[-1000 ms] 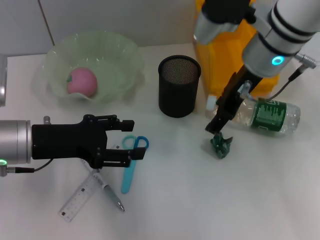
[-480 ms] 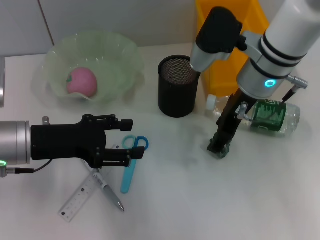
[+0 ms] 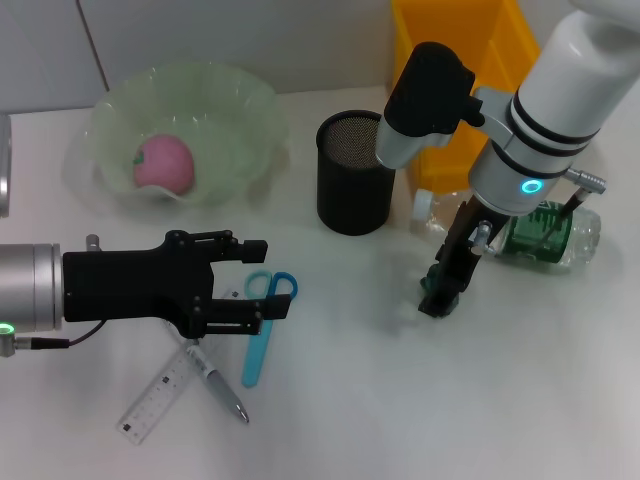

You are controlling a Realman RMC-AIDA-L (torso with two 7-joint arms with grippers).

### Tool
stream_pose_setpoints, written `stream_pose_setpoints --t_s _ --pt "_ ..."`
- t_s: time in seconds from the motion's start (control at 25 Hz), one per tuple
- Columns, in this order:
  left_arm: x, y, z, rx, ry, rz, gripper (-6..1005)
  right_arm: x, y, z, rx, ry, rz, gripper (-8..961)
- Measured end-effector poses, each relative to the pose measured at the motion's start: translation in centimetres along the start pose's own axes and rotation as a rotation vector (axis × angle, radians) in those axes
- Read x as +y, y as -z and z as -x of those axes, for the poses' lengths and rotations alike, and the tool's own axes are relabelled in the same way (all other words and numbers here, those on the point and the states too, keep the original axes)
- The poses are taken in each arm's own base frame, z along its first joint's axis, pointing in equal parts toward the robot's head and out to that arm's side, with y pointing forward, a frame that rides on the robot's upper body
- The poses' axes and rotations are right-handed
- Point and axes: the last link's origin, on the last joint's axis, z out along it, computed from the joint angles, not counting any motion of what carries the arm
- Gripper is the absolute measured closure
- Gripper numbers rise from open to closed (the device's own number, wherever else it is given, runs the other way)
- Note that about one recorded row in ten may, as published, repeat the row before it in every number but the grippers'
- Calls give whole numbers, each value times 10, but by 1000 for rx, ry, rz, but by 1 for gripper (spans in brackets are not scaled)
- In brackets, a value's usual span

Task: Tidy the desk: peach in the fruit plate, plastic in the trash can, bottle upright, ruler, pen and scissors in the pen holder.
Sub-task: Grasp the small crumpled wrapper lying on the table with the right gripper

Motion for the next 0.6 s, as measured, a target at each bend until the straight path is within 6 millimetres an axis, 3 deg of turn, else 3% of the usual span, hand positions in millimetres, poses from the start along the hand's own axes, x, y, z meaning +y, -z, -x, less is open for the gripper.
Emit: stream_pose_setpoints --t_s 0.44,0.6 --pt "1 0 1 1 0 -1 215 -2 -8 -2 -6 -8 -16 170" --pt "0 1 0 5 0 -4 215 -2 -8 -2 -6 -7 -16 332"
